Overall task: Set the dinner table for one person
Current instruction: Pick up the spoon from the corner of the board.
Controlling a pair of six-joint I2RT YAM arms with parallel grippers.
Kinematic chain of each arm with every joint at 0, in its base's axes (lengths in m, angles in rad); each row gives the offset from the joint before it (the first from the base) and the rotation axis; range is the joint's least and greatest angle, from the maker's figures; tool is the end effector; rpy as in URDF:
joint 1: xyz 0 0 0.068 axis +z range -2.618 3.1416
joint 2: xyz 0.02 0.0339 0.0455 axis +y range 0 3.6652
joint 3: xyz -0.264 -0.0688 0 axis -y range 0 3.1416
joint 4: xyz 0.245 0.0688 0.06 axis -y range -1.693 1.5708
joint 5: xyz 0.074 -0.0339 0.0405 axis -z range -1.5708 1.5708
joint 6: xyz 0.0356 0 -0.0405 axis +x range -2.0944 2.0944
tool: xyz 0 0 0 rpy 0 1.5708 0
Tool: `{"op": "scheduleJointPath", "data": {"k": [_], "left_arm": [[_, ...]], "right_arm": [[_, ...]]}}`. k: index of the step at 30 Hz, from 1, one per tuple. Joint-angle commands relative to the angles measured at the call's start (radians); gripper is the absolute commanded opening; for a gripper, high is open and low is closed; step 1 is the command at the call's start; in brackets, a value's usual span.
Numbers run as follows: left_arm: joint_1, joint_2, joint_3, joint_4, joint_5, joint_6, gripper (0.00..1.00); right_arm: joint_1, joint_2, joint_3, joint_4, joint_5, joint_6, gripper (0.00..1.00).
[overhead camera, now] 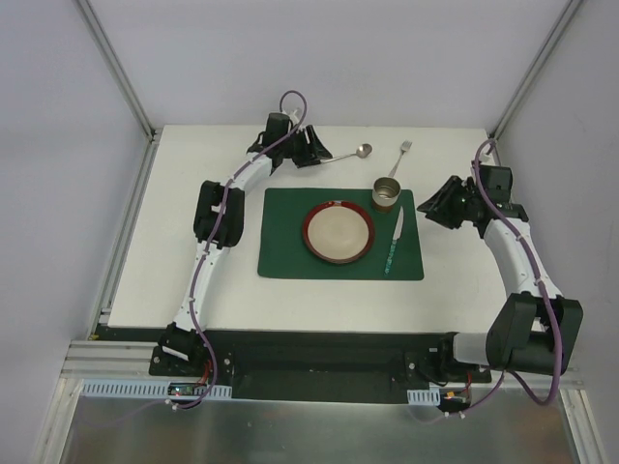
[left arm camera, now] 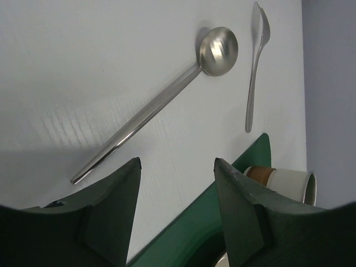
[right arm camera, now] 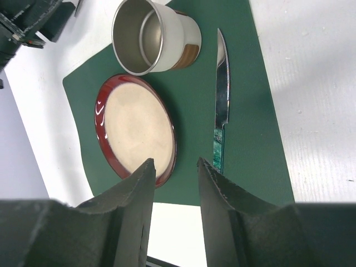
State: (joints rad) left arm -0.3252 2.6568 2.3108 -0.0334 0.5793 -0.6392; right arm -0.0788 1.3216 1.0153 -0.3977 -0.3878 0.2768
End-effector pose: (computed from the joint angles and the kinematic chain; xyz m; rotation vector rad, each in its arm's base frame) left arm 0.5631 -0.2104 0.1714 0.0880 2.0777 -1.1790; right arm 0.2883 -0.0093 0.2834 0.1976 2.2611 0.5451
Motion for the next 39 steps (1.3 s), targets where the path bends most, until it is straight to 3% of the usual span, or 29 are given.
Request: {"op": "scheduleJointPath", "data": {"k": [1,5,20,28,31,34,35,37,38,39], "left_arm": [[0.012,-0.017,-0.103,0.214,0.051,-0.243,0.54],[0.012,-0.017,-0.143,0.343,0.053,-0.350,0.55],[0.012,-0.051,-0.225,0.438,-0.121,-0.484,0.55],[0.012,-0.035,-0.228,0.504,-0.145,-0.534,0.55],[0.014,-0.040,-0.222,0.500,-0.141,-0.528,0.55],[0.018,-0.050,-0.237,0.504,-0.131,-0.530,0.55],[0.021,-0.054,-0.243,0.506,-0.124,-0.531,0.54],[0.025,-0.076,-0.274,0.515,-0.119,-0.527,0.55],[0.025,-0.087,-0.286,0.521,-0.115,-0.522,0.54],[0.025,-0.100,-0.318,0.526,-0.114,-0.513,0.54]], "right_arm": [[-0.027,-0.041,-0.012,0.017,-0.036,0.006,0.38],[-0.041,-0.041,-0.015,0.019,-0.046,0.006,0.39],[-0.079,-0.081,-0.018,0.014,-0.060,0.018,0.39],[-0.073,0.066,0.114,0.043,-0.069,0.001,0.40],[-0.052,0.213,0.228,0.095,-0.091,-0.004,0.40],[0.003,0.374,0.480,0.053,-0.097,-0.059,0.40],[0.020,0.504,0.578,-0.011,-0.089,-0.080,0.40],[0.065,0.646,0.921,-0.131,-0.066,-0.129,0.40],[0.076,0.804,1.041,-0.226,-0.077,-0.134,0.40],[0.077,0.877,1.300,-0.271,-0.077,-0.127,0.41]]}}
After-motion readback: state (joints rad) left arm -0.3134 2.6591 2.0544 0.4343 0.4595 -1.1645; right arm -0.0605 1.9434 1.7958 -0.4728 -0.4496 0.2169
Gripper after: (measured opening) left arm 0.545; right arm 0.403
